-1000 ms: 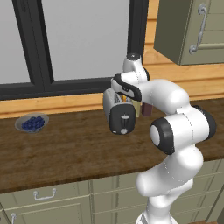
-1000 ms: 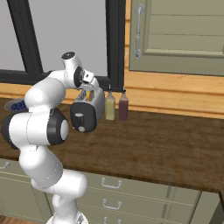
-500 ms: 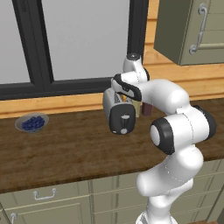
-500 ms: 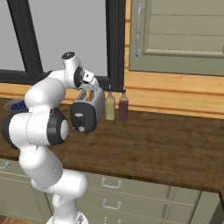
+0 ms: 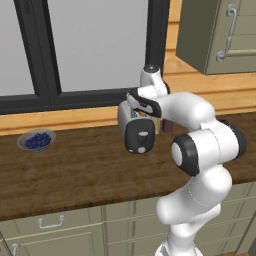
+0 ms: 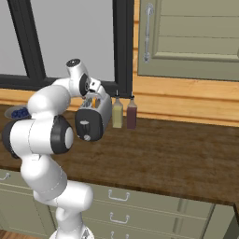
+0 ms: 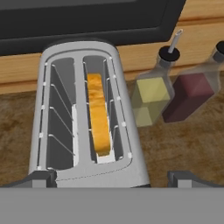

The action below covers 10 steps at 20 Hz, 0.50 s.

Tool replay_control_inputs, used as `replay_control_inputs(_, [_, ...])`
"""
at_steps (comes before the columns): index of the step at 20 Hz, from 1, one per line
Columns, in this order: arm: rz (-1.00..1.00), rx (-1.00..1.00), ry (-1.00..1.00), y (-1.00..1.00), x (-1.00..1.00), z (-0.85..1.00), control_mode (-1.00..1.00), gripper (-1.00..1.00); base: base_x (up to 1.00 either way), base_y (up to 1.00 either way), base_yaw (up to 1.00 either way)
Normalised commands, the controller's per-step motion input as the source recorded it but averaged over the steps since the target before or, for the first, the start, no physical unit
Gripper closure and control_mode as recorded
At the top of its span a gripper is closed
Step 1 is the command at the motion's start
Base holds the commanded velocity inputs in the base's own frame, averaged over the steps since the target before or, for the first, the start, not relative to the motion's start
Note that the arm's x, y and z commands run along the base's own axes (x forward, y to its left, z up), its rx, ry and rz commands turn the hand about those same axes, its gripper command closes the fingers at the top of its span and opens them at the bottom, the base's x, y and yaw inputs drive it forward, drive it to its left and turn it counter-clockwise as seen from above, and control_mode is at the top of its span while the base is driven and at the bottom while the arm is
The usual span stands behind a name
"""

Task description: Start the toaster. Once the lever pops up, take the bread to the plate on the dining counter.

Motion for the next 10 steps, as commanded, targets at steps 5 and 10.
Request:
replay_control_inputs(5, [0.00,0.01,0.00,0.00,0.20,-0.17,-1.00,-1.00,0.00,0.00,0.00])
replay_control_inputs(10, [0.00,0.06,0.00,0.00,0.30,-0.17,-1.00,-1.00,0.00,0.00,0.00])
